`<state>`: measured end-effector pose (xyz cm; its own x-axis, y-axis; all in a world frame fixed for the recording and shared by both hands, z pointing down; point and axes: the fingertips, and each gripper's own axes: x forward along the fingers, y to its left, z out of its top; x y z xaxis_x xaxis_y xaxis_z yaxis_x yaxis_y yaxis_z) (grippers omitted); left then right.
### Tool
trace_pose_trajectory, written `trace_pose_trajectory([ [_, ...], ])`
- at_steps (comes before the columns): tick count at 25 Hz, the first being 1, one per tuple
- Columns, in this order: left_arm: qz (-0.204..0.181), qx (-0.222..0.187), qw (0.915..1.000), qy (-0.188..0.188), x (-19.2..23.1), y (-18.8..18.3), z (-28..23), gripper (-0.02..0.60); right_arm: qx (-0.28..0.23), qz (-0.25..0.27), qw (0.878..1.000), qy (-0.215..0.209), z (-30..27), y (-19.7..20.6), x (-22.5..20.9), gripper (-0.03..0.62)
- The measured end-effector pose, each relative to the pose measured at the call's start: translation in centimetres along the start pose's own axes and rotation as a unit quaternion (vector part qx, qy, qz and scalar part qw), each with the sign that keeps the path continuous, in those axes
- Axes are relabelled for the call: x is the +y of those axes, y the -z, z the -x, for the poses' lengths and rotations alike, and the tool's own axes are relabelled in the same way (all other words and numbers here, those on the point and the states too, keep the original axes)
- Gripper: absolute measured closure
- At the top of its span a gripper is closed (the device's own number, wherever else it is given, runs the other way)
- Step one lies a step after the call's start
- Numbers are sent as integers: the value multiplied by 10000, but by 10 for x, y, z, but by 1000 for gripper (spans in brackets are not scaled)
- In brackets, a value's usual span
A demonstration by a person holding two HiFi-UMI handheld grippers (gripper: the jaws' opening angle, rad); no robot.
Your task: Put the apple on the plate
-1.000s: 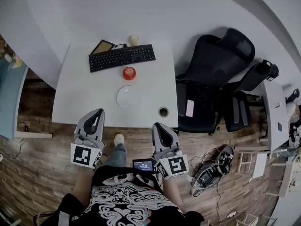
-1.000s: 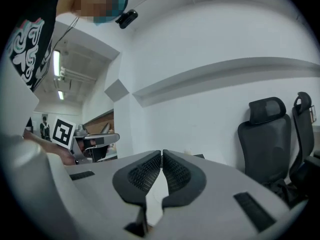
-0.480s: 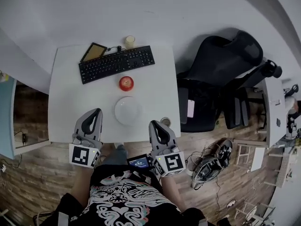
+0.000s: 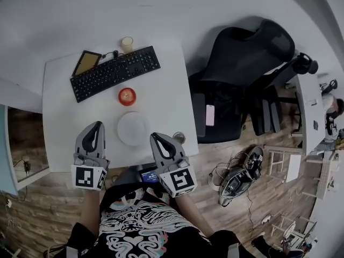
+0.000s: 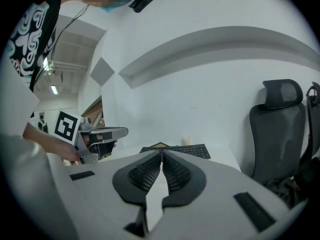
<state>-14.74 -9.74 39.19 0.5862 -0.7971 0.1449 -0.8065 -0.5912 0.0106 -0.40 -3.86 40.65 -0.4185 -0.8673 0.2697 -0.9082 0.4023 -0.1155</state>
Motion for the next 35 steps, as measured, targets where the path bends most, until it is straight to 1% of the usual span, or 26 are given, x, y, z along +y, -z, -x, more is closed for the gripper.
trace_pose_trajectory([
  [2,-73,69,9999,57,-6,0,-10,565,138,34,9999,-38,-6,3,-8,562],
  [4,-72,97,9999,99,-10,0,-20,565,350,4,9993,-149,-11,6,-14,562],
  [6,-80,147,9998,104,-10,3,-32,565,445,-35,9988,-203,-19,8,-22,562],
  [10,-110,351,9992,139,-11,18,-52,565,529,-1,9985,-166,-33,15,-39,562],
  [15,-114,654,9977,146,-12,44,-69,565,620,-50,9977,-265,-52,27,-54,562],
  [19,-14,717,9972,201,-16,56,-83,565,685,-10,9969,-399,-66,33,-61,562],
  [25,5,837,9963,184,-12,77,-103,552,762,33,9958,-514,-87,41,-71,562],
  [26,27,869,9960,186,-11,81,-107,540,786,45,9954,-537,-90,43,-73,562],
  [29,127,1011,9945,235,-10,96,-117,448,846,86,9947,-584,-101,49,-78,562],
  [35,218,1273,9912,286,-9,116,-135,393,924,11,9936,-649,-118,60,-91,562],
])
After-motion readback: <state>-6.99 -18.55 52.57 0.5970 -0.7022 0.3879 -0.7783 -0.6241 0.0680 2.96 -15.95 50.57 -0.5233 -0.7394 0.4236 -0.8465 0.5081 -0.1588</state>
